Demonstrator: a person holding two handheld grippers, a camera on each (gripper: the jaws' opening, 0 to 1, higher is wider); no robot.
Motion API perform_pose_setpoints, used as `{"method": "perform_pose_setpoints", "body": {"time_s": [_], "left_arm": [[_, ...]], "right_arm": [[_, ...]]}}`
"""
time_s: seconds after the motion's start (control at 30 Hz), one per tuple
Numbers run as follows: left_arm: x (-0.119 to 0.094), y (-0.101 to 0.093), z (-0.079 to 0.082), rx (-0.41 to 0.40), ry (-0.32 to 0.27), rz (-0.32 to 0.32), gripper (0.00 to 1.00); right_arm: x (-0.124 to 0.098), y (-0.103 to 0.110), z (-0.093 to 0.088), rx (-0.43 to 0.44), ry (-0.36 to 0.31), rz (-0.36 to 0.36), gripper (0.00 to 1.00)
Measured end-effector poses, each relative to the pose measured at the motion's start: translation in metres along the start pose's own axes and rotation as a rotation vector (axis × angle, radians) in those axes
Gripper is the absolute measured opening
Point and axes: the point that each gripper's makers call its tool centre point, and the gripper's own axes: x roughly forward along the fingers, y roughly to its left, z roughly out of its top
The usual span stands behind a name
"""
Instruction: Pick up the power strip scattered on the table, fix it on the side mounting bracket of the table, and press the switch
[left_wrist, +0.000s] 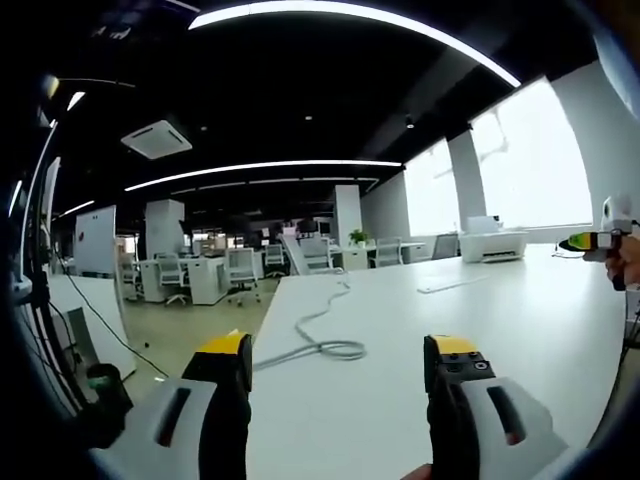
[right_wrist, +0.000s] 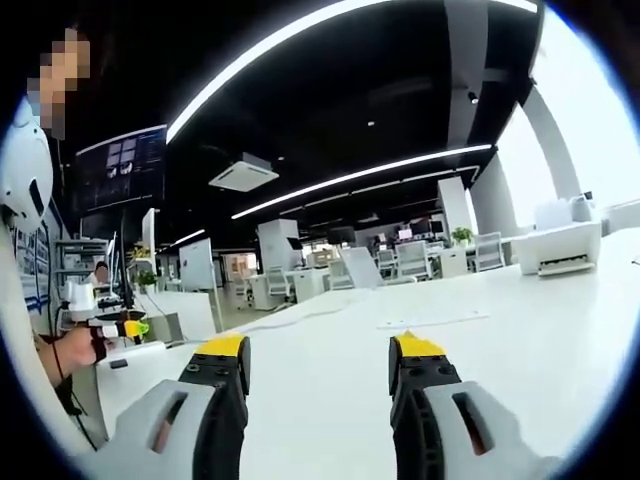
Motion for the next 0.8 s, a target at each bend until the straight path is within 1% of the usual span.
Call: {"method": "perform_pose_setpoints", "body": {"time_s": [0.13,0.23,0.4,0.6,0.8], "left_arm": [[0.0005,-0.0013,0.0005,0.002,-0.003,-0.005,0.74],[-0.0009,-0.0019,0.001,0.004,-0.004,-0.002,0.74],[-0.0033,0.0016,0.001,-0.001,-0.006,0.009,0.74],[-0.0022,0.0036,0.0034,-0.004,-0.012,0.012,0.74],[-0.0003,0.0024,0.0024,-0.006,-0.009,0.007,0.74]], "right_arm": [[-0.0009,-0.0004,0.0027,-0.003,-0.007,-0.001,0.52],[-0.0016,-0.0009,0.0002,-0.002,-0.001,-0.002,0.52],[-0.0001,-0.0002,-0.0012,-0.002,0.009,0.002,0.52],[0.0016,0.0027,0.0009,-0.004,0.001,0.01,0.52],[-0.0046,-0.003,-0.0016,-0.003,0.009,-0.009,0.52]]}}
